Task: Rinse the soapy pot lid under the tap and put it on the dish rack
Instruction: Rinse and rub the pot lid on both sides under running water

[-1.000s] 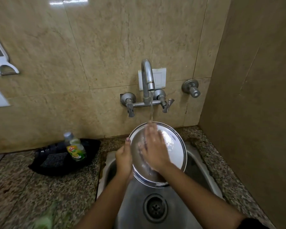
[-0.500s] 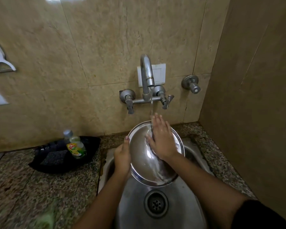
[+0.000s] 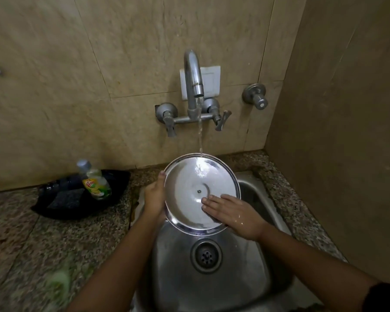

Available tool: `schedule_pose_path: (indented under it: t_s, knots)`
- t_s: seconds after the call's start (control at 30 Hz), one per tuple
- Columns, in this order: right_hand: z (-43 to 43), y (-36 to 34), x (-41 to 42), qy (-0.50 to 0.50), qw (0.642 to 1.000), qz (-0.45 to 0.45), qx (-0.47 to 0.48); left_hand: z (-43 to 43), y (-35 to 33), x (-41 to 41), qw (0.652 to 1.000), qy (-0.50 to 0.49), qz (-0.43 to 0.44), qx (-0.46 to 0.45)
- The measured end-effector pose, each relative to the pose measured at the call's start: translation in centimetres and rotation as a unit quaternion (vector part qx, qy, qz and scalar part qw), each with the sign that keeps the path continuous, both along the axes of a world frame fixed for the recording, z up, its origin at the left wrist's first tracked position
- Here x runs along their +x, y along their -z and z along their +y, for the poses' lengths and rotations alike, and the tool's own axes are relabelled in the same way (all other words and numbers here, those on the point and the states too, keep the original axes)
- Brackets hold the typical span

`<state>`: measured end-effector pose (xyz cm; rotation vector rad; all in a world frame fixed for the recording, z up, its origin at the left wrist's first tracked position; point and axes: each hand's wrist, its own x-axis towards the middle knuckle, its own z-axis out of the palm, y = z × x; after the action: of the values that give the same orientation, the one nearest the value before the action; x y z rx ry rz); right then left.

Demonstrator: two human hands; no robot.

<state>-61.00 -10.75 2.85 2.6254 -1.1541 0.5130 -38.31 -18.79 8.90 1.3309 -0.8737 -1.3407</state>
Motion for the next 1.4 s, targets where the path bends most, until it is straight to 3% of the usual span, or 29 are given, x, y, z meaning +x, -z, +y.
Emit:
schedule_pose_path:
  t_s: [0.13, 0.27, 0.33, 0.4, 0.5, 0.57, 0.67, 0.73, 0.77, 0.87, 0.97, 1.03, 1.1, 1.13, 1.2, 1.23, 1.3, 1.4]
  knots:
    - [-1.0, -2.6, 0.0, -0.063, 0.99, -0.129, -0.007, -0.2, 0.7, 1.3, 0.99, 0.052, 0.025, 0.131]
    - [-1.3, -3.8, 1.6, 0.018, 0.958, -0.278, 0.061, 1.2, 2.8, 2.1, 0.978, 0.091, 0.07, 0.174]
    - [-2.0, -3.7, 2.2, 0.113, 0.884, -0.43, 0.147, 2.1, 3.7, 1.8, 0.978, 0.102, 0.082, 0.163]
    - [-2.8, -3.2, 2.0, 0.171, 0.772, -0.568, 0.228, 3.0, 4.4, 1.5, 0.978, 0.099, 0.112, 0.142]
    - [-3.6, -2.4, 1.8, 0.227, 0.634, -0.691, 0.263, 3.6, 4.4, 1.6, 0.978, 0.113, 0.136, 0.109]
    - [-4.1, -2.3, 2.0, 0.259, 0.586, -0.718, 0.272, 3.3, 3.9, 1.6, 0.982, 0.107, 0.136, 0.08]
    - [-5.2, -1.7, 2.1, 0.298, 0.566, -0.719, 0.272, 2.6, 3.1, 0.9, 0.991, 0.074, 0.106, 0.039]
    - [-5.7, -1.5, 1.9, 0.328, 0.595, -0.689, 0.251, 2.2, 2.8, 0.5, 0.996, 0.031, 0.083, 0.029]
    - [-5.9, -1.4, 1.9, 0.344, 0.629, -0.655, 0.239, 2.1, 2.7, 0.3, 0.997, 0.017, 0.073, 0.024]
    - [-6.9, -3.4, 2.1, 0.375, 0.769, -0.487, 0.173, 2.1, 1.8, -0.5, 0.999, 0.027, 0.026, -0.001]
    - [-8.8, -7.4, 3.8, 0.242, 0.919, -0.291, 0.107, 1.7, 0.1, -1.7, 0.997, 0.06, -0.019, -0.038]
    - [-9.9, -9.2, 4.7, 0.111, 0.974, -0.191, 0.059, 1.4, -0.9, -2.1, 0.995, 0.078, -0.005, -0.067]
    - [-10.8, -9.8, 4.3, 0.087, 0.976, -0.194, 0.058, 1.3, -1.3, -2.2, 0.995, 0.055, 0.012, -0.077]
    - [-11.0, -9.9, 3.7, 0.122, 0.956, -0.251, 0.083, 1.3, -1.3, -2.0, 0.996, 0.037, 0.018, -0.074]
    - [-11.0, -9.9, 2.6, 0.251, 0.884, -0.374, 0.129, 1.5, -1.2, -1.4, 0.997, 0.017, 0.047, -0.05]
    - [-11.0, -9.7, 2.2, 0.302, 0.857, -0.393, 0.138, 1.4, -1.2, -1.2, 0.997, 0.027, 0.069, -0.037]
    - [-11.0, -9.6, 2.2, 0.313, 0.866, -0.357, 0.16, 0.6, -1.4, -0.3, 0.994, 0.09, 0.056, -0.034]
    - [-10.8, -10.4, 3.8, 0.214, 0.929, -0.244, 0.179, -0.9, -2.5, 0.2, 0.977, 0.188, -0.061, -0.08]
